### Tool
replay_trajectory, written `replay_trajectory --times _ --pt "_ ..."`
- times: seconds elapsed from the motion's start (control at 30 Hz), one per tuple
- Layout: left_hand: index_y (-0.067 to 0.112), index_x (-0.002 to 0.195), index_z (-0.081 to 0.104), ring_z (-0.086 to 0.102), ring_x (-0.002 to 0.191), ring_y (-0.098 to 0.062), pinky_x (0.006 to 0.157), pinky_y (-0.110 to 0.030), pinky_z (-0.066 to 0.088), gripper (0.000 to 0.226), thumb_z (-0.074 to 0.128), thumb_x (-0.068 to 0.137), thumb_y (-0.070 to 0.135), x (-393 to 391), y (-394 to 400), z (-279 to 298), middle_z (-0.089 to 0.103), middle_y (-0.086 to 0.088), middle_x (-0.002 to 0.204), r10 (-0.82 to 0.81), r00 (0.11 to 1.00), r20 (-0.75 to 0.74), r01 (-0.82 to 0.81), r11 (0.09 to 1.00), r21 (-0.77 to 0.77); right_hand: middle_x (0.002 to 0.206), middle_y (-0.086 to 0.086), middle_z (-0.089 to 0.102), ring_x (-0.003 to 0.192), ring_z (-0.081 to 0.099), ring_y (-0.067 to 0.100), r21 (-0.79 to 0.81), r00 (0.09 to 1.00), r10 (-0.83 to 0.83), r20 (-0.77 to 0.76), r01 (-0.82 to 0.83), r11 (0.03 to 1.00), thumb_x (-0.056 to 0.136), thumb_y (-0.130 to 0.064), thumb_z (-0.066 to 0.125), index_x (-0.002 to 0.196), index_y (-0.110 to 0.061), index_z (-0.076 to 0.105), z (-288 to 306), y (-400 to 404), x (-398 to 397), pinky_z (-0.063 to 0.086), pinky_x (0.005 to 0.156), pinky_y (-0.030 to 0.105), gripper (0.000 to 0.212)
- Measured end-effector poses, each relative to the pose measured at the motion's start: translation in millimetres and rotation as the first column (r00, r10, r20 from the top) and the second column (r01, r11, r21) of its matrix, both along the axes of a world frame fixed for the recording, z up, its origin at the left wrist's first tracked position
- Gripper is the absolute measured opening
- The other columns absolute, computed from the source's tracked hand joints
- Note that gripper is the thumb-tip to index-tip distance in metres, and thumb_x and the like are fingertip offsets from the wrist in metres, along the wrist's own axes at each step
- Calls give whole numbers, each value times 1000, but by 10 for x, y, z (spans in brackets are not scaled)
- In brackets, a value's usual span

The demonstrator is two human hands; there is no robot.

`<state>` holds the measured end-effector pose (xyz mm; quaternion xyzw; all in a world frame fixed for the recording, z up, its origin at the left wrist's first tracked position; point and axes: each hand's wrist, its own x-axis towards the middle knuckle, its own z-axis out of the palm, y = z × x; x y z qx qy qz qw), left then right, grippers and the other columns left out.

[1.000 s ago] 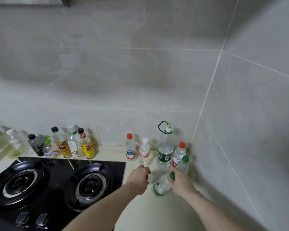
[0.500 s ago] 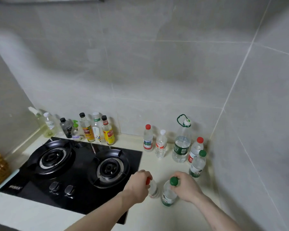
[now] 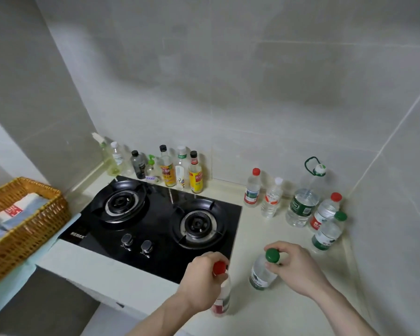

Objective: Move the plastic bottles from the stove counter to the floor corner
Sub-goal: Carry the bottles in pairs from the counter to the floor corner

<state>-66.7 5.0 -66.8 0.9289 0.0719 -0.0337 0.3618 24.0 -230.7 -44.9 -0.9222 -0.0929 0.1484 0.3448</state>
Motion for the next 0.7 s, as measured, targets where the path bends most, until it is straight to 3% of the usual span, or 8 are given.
replay_trajectory --times 0.1,0.23,0.33,0.43,0.57,0.7 --pt "39 107 65 59 96 5 83 -12 47 25 68 87 24 -309 328 119 63 24 103 71 997 21 -69 996 -59 64 -8 75 55 65 5 24 999 42 4 -42 999 78 -24 83 94 -48 71 187 315 -187 49 58 15 32" --pt "40 106 66 60 93 5 79 -9 44 27 71 86 22 -618 725 272 62 25 99 120 989 84 -112 989 -93 60 0 73 57 61 20 58 995 98 11 -98 993 78 -22 83 94 -49 71 351 759 -380 54 62 28 33" --pt "39 108 66 59 92 4 78 -9 44 26 71 88 23 -802 973 397 61 24 100 179 977 118 -171 982 -73 64 0 73 60 64 9 98 992 119 32 -122 988 77 -22 85 93 -51 72 394 1081 -504 50 58 20 36" --pt "39 107 65 59 90 2 78 -12 46 25 70 88 24 -1003 1185 512 61 24 99 248 959 138 -242 968 -62 74 2 75 64 66 14 119 976 205 72 -212 970 76 -21 85 94 -56 71 409 1386 -566 51 63 18 41" --pt "37 106 65 62 78 -3 66 -9 44 22 68 91 22 -1209 1420 636 65 16 95 353 924 148 -343 935 -85 63 9 70 53 57 11 168 942 325 86 -335 927 78 -22 83 96 -53 71 557 1749 -552 44 58 13 38" --pt "41 106 65 60 84 -2 73 -15 48 22 71 89 30 -1383 1571 749 62 24 99 457 871 179 -456 888 -48 58 3 68 51 52 15 215 893 435 112 -449 867 76 -20 85 95 -49 72 692 2083 -530 43 57 13 36"
